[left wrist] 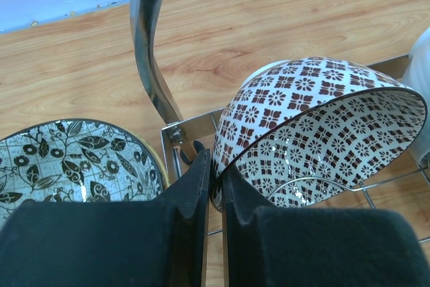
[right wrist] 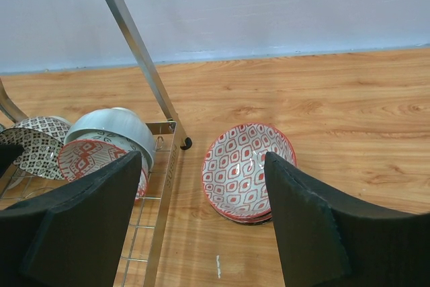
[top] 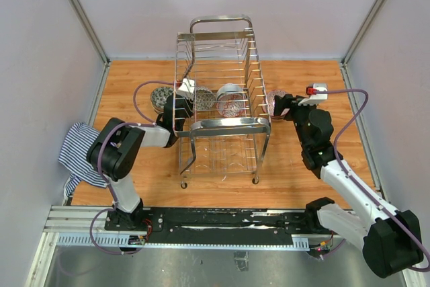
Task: Unload the bowls from the dish rack
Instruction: Pick up the bowl from the dish rack.
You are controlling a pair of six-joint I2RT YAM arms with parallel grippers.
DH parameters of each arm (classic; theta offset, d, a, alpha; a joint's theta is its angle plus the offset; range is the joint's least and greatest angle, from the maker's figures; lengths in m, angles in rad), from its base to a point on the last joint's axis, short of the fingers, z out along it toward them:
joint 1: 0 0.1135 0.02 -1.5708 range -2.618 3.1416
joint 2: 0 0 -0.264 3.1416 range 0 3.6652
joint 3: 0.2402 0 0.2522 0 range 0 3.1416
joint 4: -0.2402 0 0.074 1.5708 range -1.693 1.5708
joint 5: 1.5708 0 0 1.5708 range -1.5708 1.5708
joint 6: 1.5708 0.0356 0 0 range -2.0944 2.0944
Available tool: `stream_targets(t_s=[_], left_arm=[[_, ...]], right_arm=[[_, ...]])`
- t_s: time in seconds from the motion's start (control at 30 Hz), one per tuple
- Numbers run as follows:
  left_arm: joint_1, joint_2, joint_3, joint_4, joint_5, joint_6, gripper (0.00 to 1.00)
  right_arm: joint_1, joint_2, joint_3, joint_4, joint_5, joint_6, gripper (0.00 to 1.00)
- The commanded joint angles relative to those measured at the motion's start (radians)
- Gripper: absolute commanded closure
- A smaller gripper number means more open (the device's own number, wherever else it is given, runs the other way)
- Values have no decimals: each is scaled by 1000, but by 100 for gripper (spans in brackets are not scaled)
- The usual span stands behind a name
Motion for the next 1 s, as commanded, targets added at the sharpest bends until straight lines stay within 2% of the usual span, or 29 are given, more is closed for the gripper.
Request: stream_targets(t_s=[0.0,0.5,0.97], left_arm=[[-43,-5,-23,157,-6,10,100],[-82,20,-129,483,-74,70,100],[-82,43,-132,605,-69,81,99]], right_arm=[[-15,-21,-14,27,5,2,25],[-19,-27,-17,24,3,3,25],[-25,-26,-15,19,2,2,25]])
